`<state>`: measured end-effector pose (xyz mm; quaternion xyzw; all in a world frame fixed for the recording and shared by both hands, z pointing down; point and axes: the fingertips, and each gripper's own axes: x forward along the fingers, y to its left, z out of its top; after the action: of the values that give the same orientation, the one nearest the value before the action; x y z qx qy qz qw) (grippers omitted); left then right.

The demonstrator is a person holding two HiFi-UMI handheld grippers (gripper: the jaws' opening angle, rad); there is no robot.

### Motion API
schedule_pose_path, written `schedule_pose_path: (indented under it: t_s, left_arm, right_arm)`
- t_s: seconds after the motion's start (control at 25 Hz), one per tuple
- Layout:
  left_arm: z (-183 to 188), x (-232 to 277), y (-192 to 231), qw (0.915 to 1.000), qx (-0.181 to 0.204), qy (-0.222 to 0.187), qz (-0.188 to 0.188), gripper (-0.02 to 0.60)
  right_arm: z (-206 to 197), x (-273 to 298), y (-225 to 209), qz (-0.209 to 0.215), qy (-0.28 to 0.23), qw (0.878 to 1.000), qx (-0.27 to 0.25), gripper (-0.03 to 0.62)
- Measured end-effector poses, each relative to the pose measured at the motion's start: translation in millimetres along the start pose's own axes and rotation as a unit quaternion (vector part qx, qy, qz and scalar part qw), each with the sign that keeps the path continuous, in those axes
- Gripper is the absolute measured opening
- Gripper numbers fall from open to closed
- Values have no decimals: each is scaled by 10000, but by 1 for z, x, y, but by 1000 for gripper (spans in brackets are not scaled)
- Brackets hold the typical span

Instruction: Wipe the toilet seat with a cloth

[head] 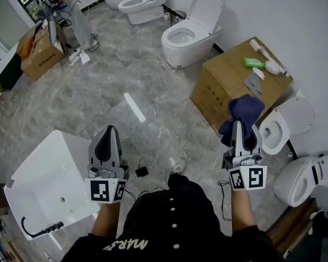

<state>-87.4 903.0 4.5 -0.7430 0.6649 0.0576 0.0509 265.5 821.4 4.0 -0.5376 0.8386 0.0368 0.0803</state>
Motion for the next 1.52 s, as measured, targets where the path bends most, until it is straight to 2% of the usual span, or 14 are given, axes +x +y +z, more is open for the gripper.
schedule_pose_path:
  t_s: [0.36, 0.64, 1.04, 1.28, 1.52]
  left_arm:
    - [-10, 70, -7, 9997, 98, 70, 190, 11]
    - [-14, 98, -19, 9994, 135, 110, 287, 11]
    - [-30, 138, -12, 9998, 89, 148, 130, 11]
    - [-43, 198, 4, 9999, -3, 13, -114, 11]
    - [-57, 268, 38, 9997, -57, -12, -248, 11]
  right_arm:
    - [-18, 63, -46, 125, 43, 9999, 55, 75]
    - [-29, 87, -71, 166, 63, 9998, 106, 76]
    - [-38, 113, -86, 18, 61, 9999, 122, 76]
    - [-42, 157, -91, -58, 53, 9999, -111, 76]
    - [-49, 226, -94, -206, 53, 9995, -252, 75]
